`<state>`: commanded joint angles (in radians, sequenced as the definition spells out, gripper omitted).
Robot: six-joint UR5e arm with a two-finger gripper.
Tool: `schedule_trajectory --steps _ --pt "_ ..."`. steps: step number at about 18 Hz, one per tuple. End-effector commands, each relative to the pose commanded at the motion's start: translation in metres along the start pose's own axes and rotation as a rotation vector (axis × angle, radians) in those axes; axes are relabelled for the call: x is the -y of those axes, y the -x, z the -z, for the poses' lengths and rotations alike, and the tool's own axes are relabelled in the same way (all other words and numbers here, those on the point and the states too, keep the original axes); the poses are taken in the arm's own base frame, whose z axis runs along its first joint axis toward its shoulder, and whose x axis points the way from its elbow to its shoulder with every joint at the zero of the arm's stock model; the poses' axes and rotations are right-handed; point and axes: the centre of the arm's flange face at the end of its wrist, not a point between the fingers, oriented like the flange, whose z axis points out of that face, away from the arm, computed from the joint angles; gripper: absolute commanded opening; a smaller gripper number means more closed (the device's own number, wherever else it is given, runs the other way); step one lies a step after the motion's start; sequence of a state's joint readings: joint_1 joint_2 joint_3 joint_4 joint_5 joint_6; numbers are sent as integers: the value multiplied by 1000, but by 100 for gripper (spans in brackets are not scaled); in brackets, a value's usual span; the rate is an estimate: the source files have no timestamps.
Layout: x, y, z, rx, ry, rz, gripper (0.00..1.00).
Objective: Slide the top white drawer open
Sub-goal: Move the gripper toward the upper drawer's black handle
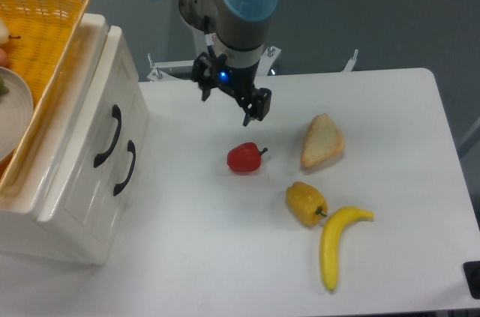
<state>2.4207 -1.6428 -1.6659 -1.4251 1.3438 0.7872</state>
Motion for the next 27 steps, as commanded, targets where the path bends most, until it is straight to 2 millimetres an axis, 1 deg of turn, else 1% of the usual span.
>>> schedule_trajectory --steps 2,4,5,6,8,10,11,12,14,18,21,25,27 --pt "11 -9 -4 -30 -19 41 100" --pt "16 -9 -7 -61 -37 86 100" --pt "18 -7 -13 -73 -30 104 100" --pt "23 -6 -12 -85 -41 129 100" --pt "37 -6 -19 -117 -46 199 100" --pt "52 -16 -27 -124 -30 231 100" --pt "57 -20 -32 -128 -22 238 100" --pt "60 -20 -35 -135 -19 257 100" --pt "69 -23 -37 -155 -23 296 100" --pt "73 -26 -40 -169 -23 303 100" --pt "78 -31 -45 -214 -36 313 100" --pt "79 -34 -47 -238 -40 319 100" --pt "79 -40 -52 -249 -30 316 100"
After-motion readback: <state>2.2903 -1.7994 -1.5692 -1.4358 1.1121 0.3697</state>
